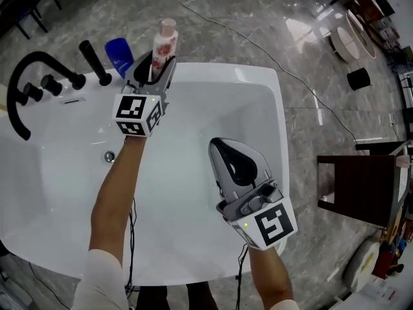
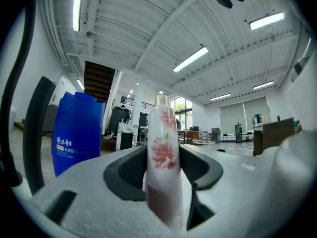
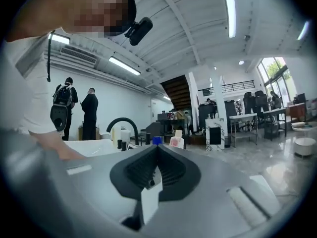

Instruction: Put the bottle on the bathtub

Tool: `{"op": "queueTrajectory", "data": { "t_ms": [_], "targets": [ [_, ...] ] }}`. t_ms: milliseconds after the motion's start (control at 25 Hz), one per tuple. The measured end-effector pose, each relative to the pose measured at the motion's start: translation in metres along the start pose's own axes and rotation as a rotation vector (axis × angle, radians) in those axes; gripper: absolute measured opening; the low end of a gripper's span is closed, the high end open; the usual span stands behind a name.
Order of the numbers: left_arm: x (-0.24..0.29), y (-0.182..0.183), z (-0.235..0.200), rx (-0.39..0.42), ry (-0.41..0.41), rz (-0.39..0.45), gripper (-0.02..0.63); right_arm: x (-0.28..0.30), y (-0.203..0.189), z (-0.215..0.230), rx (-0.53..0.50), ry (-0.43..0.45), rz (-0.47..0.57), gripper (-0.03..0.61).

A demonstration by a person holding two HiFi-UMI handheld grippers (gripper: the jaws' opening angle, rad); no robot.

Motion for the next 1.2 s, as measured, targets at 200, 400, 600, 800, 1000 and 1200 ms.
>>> {"op": "queueTrajectory", "data": {
  "t_ms": [200,400,600,800,1000,1200],
  "targets": [
    [0.019,-0.003,-0.003,0.036,0.003,0.022,0.209,0.044,0.011,0.002,-0.035,0.047,0.005,0.009],
    [0.015,-0.016,0.002,0.029,0.008,0.13,0.212,0.05,0.004,0.005,-0.027,0.051,0.0,0.009],
    [0.02,-0.015,0.003,0.061,-0.004,0.096,0.227,0.038,-0.003,0.007,0.025,0.032,0.007,0.009],
    [0.013,-0.012,0.01,0.121,-0.023,0.061,0.28,0.035,0.001,0.005,0.036,0.034,0.009,0.009],
    [0.0,-0.01,0.017,0.123,-0.017,0.035,0.316,0.028,0.009,0.002,0.044,0.039,0.011,0.009],
    [-0.032,0.004,0.032,0.234,-0.01,-0.025,0.316,0.019,0.03,-0.007,0.009,0.039,-0.006,0.009]
  ]
}}
Point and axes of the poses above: the fingertips, and each gripper's own axes: x forward along the fingers, z to its right, y out of its top, the point moved 7 cm from there along -x, backward along the fingers, and after that the axes turned 1 degree about z, right-handed, at the moved point
